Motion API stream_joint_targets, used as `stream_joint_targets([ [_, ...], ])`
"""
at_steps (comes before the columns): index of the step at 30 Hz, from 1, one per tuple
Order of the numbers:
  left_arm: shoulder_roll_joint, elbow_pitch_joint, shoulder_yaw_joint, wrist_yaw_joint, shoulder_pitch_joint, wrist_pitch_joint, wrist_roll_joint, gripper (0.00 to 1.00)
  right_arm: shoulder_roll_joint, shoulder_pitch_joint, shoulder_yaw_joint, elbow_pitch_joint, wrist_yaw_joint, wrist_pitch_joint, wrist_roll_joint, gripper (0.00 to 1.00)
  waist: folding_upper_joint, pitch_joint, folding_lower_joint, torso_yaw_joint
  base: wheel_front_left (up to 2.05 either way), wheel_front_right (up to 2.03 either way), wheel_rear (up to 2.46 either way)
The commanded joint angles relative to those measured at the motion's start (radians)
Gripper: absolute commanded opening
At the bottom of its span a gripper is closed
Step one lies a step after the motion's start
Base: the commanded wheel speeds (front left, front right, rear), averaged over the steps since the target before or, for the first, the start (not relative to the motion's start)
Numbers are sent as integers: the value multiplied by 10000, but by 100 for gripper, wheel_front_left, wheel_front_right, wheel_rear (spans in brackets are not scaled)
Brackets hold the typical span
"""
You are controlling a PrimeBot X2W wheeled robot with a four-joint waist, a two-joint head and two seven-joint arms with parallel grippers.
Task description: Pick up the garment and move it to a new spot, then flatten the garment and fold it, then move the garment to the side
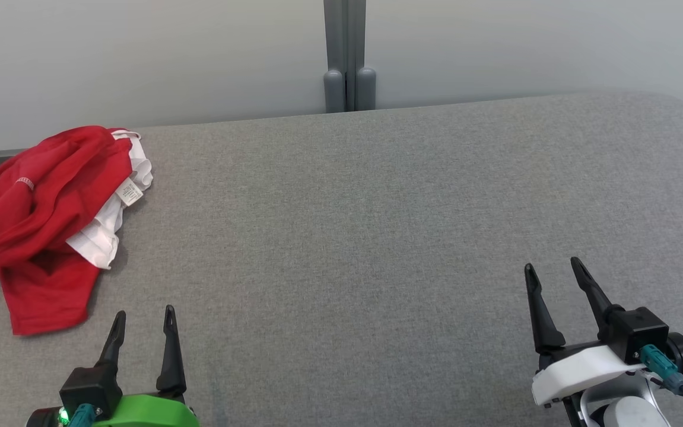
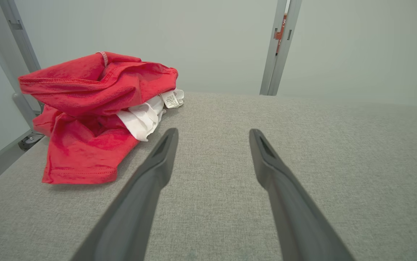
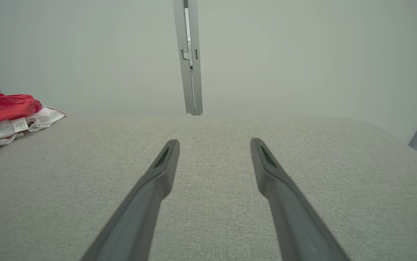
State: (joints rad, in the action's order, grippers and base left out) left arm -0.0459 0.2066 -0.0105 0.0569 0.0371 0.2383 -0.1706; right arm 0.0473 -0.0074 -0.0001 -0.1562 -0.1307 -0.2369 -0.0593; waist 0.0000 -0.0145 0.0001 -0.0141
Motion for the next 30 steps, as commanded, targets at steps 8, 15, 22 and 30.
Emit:
stream_joint_targets([
  [8,-74,86,-26,-25,144,215,687,100,45,121,-59,-114,1,-221,524,100,0,1,-1,-10,0,0,0],
  [15,-75,75,-14,-55,194,278,998,100,47,148,-27,-100,1,-293,873,100,0,9,-1,-4,0,0,0],
  [22,-73,106,-13,-44,160,266,929,100,47,155,-17,-91,1,-292,853,100,0,18,-1,-23,0,0,0],
  [30,-73,242,-29,39,86,266,809,100,47,173,-53,-136,1,-292,825,100,0,25,-1,-87,0,0,0],
])
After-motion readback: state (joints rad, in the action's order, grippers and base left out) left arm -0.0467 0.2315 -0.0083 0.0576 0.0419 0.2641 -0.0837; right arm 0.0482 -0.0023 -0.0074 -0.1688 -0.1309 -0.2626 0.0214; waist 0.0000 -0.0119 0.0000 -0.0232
